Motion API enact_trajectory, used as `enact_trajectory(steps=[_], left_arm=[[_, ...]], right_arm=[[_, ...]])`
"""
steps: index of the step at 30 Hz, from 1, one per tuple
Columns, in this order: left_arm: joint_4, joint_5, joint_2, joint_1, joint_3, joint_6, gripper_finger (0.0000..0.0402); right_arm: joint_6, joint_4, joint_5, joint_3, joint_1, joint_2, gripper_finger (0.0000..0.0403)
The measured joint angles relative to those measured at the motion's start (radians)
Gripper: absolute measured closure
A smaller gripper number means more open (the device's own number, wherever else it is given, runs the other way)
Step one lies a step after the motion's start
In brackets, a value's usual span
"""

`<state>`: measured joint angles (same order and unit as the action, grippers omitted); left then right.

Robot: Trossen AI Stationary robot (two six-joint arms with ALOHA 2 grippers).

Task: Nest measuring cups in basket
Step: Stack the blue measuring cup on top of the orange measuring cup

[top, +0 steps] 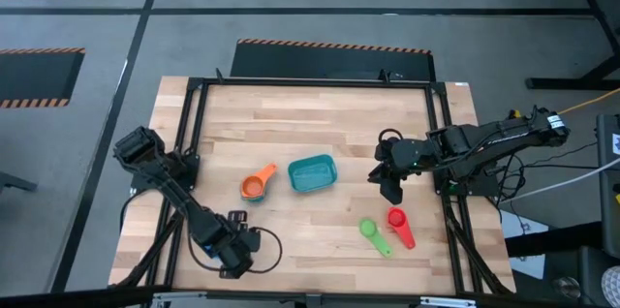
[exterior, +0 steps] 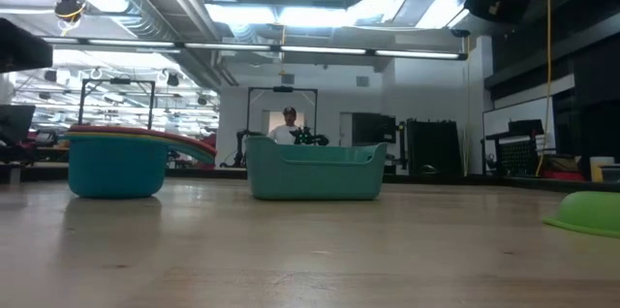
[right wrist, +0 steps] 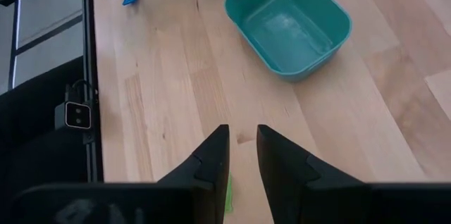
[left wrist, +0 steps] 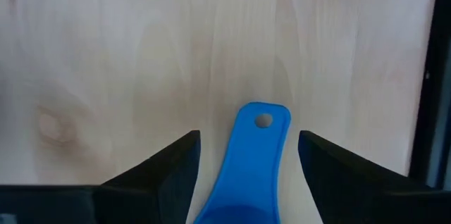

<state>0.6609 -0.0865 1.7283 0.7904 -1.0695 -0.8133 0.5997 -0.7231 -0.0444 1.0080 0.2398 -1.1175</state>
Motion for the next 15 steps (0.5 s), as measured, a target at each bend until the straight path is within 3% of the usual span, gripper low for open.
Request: enact_trajectory(steps=[6,15], left_arm=[[-0.016,-0.043,0.000,0.017,0.018,-0.058,0.0167],[-0.031,-0.029,0.000,0.024,0.031,-0.097,0.0169]], right_arm=[[-0.005,0.000,0.000,0.000,0.000,0.000,0.0324],[-0.006,0.000,0.000,0.000,0.000,0.000,0.0324]])
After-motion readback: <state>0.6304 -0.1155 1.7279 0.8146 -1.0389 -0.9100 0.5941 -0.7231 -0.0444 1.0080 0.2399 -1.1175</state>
